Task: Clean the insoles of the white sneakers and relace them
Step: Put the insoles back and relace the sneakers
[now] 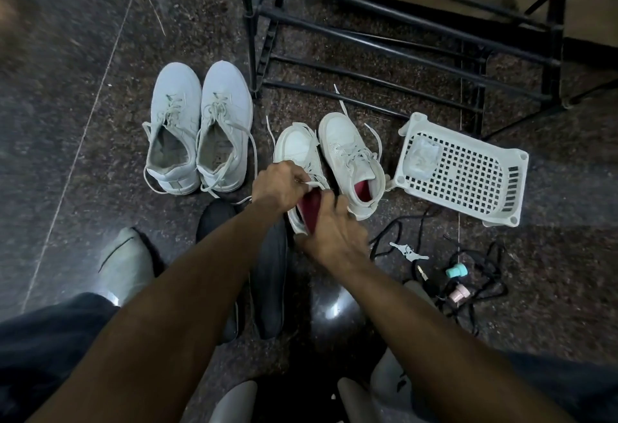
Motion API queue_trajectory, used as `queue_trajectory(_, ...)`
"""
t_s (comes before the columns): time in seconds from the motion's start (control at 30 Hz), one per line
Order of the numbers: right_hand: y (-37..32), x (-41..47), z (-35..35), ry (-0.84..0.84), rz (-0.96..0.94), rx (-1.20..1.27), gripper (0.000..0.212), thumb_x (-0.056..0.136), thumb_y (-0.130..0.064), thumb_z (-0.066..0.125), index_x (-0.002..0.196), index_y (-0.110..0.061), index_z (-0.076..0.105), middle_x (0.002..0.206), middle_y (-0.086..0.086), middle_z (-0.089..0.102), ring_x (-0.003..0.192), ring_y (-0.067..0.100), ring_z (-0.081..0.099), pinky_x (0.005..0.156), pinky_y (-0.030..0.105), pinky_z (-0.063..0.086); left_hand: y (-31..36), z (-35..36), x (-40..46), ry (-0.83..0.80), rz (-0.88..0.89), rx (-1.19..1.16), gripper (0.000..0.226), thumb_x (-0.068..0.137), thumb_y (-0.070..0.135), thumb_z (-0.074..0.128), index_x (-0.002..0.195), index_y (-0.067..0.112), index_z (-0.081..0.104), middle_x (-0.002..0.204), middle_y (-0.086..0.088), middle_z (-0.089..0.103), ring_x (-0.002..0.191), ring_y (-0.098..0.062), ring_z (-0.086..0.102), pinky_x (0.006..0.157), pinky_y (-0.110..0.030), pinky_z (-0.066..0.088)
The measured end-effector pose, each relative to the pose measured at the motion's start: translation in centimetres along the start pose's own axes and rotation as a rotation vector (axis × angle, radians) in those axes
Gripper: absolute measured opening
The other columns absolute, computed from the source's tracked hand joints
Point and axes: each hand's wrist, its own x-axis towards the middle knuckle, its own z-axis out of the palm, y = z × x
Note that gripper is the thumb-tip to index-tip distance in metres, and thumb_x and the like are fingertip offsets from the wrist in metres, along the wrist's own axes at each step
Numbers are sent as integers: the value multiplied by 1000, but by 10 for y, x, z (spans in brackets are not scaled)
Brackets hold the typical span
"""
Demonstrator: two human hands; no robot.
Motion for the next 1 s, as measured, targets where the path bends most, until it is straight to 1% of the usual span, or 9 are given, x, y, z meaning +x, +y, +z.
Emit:
queue_trajectory(0.07, 12, -18, 4, 12, 17, -16, 93, 73, -48, 76, 140, -17, 19, 129, 8, 38, 110, 32, 56, 80, 44, 51, 1, 2, 0, 2, -5, -9, 13, 81, 37, 73, 93, 35, 75, 108, 7, 71, 102, -21, 64, 89, -30, 48)
queue_trajectory(0.23, 14, -26, 14, 94, 61, 144, 57, 84, -39, 63, 126, -17, 31, 123, 8, 48, 103, 35, 60, 79, 43, 50, 3, 4, -2, 12, -7, -18, 12, 82, 33, 73, 94, 33, 76, 108, 6, 72, 101, -21, 65, 87, -27, 45)
queue_trajectory(0.53, -12, 22, 24, 228, 135, 308, 59, 79, -43, 70, 120, -18, 36, 119, 8, 47, 100, 36, 60, 73, 43, 49, 1, 2, -1, -4, -26, -16, 10, 80, 35, 74, 90, 35, 75, 104, 7, 72, 99, -19, 65, 87, -28, 48)
queue_trajectory(0.6, 0, 14, 31, 197, 221, 453, 55, 81, -42, 69, 121, -20, 39, 116, 7, 53, 98, 32, 60, 77, 40, 49, 1, 2, 1, -13, -25, -27, 11, 80, 35, 75, 91, 35, 75, 103, 8, 73, 98, -18, 65, 86, -27, 47)
queue_trajectory(0.67, 15, 5, 36, 138, 414, 705, 41, 82, -42, 67, 112, -20, 50, 103, 6, 63, 88, 31, 65, 76, 43, 54, 1, 2, 1, -16, -27, -40, 11, 80, 34, 75, 91, 34, 75, 103, 9, 73, 98, -17, 65, 85, -26, 47)
queue_trajectory(0.73, 27, -2, 38, 77, 602, 1060, 26, 83, -31, 69, 95, -9, 61, 78, 9, 66, 61, 26, 65, 60, 43, 59, 0, 3, 1, -20, -28, -54, 10, 80, 34, 75, 90, 34, 76, 102, 10, 73, 97, -16, 65, 84, -25, 47)
queue_trajectory(0.8, 29, -6, 33, 16, 655, 1296, 17, 88, -14, 68, 84, -2, 57, 61, 11, 59, 43, 19, 53, 43, 29, 52, 1, 3, -1, -22, -36, -67, 10, 80, 34, 76, 89, 34, 76, 101, 10, 73, 96, -16, 65, 82, -25, 48)
queue_trajectory(0.9, 16, 0, 23, 7, 656, 1361, 24, 89, -7, 66, 75, -9, 47, 57, 14, 57, 38, 18, 51, 37, 24, 47, 2, 1, -2, -24, -38, -66, 9, 80, 34, 76, 90, 34, 76, 100, 10, 73, 95, -14, 66, 79, -23, 46)
queue_trajectory(1.0, 1, 23, 28, 89, 663, 1314, 25, 85, -10, 71, 72, -10, 50, 65, 18, 65, 47, 26, 62, 46, 35, 54, 4, 0, -3, -16, -44, -49, 10, 81, 33, 76, 90, 34, 76, 102, 9, 73, 97, -16, 66, 79, -22, 44)
